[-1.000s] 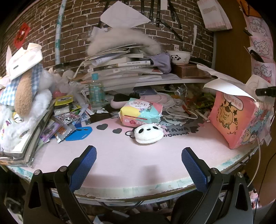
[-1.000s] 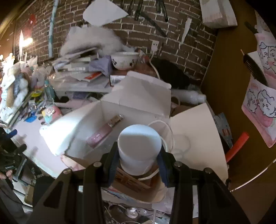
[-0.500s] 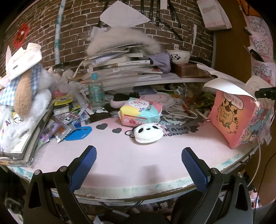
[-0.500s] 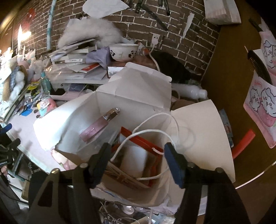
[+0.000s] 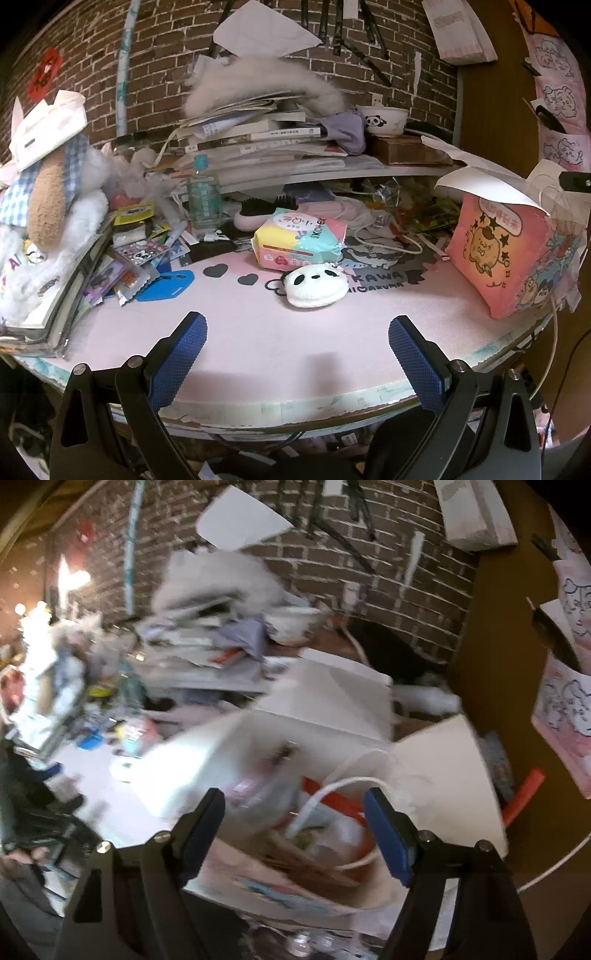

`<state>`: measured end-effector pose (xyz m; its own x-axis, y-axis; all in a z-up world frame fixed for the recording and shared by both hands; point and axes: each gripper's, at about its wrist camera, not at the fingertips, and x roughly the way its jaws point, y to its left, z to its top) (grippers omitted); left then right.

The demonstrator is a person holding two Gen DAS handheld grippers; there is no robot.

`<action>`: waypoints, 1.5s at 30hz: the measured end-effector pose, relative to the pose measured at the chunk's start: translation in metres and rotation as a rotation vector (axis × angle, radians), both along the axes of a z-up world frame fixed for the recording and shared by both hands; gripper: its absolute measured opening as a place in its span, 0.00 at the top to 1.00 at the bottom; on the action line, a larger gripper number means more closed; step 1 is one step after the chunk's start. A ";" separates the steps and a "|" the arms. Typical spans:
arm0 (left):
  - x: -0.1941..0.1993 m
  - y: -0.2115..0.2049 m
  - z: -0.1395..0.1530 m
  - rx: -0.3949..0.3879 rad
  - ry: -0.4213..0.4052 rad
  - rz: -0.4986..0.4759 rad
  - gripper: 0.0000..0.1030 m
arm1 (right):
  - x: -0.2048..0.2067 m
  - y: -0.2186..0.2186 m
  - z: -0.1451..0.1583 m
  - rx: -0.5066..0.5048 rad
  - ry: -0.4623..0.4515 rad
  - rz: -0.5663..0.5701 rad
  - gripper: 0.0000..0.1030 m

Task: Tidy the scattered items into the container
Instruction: 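Withdraw the right gripper from the bag back over the table, then reach the left gripper to the white panda plush and close on it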

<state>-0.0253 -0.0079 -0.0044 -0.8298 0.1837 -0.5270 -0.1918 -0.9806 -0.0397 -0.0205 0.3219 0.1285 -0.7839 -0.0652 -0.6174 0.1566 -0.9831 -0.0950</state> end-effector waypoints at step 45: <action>-0.020 -0.010 -0.022 0.067 -0.067 0.004 0.04 | -0.030 -0.185 -0.087 -0.141 -0.148 0.405 0.27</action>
<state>-0.0453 -0.0183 -0.0263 -0.7938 0.2169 -0.5682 -0.1824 -0.9761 -0.1177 -0.0506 0.1374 0.0414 -0.5818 -0.4399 -0.6841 0.5333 -0.8414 0.0875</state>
